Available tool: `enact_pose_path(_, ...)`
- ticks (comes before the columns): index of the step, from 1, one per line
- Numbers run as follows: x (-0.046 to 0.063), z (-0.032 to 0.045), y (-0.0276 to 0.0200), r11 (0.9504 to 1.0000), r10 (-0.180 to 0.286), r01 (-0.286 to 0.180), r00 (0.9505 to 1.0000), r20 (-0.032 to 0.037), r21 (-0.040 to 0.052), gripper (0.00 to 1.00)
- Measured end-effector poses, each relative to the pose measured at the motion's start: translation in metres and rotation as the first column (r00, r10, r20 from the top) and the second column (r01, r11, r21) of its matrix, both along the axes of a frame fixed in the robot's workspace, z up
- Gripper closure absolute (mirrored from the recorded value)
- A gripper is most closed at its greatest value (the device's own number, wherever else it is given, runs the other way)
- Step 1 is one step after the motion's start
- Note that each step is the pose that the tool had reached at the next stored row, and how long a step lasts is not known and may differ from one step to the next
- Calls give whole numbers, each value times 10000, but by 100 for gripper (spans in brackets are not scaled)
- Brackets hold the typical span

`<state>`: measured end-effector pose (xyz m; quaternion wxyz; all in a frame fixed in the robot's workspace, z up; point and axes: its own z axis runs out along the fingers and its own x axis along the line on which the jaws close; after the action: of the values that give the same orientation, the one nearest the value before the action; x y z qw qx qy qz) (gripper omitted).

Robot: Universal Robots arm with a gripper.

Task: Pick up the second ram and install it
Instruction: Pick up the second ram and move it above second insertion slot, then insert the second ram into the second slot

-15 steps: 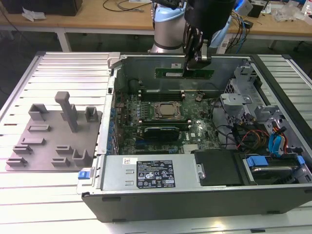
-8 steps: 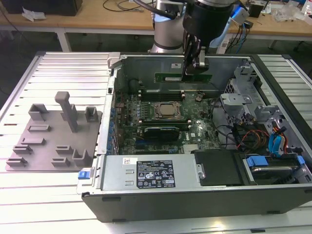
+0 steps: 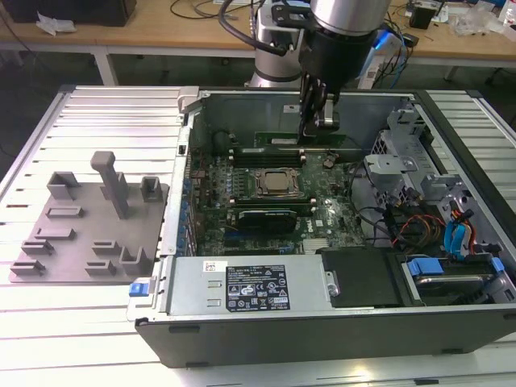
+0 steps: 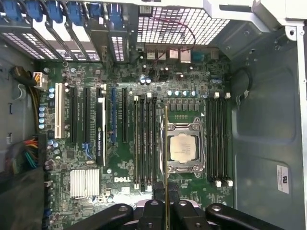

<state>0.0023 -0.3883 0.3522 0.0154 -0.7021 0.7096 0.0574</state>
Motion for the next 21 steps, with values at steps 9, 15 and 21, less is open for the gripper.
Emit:
enact_pose_path(9,-1,-37,1,10000,1,-1,10000,0,-1,89)
enact_pose_path(15,-1,-38,1,10000,1,-1,10000,0,-1,89)
enact_pose_path(21,-1,-107,1,10000,1,-1,10000,0,0,89)
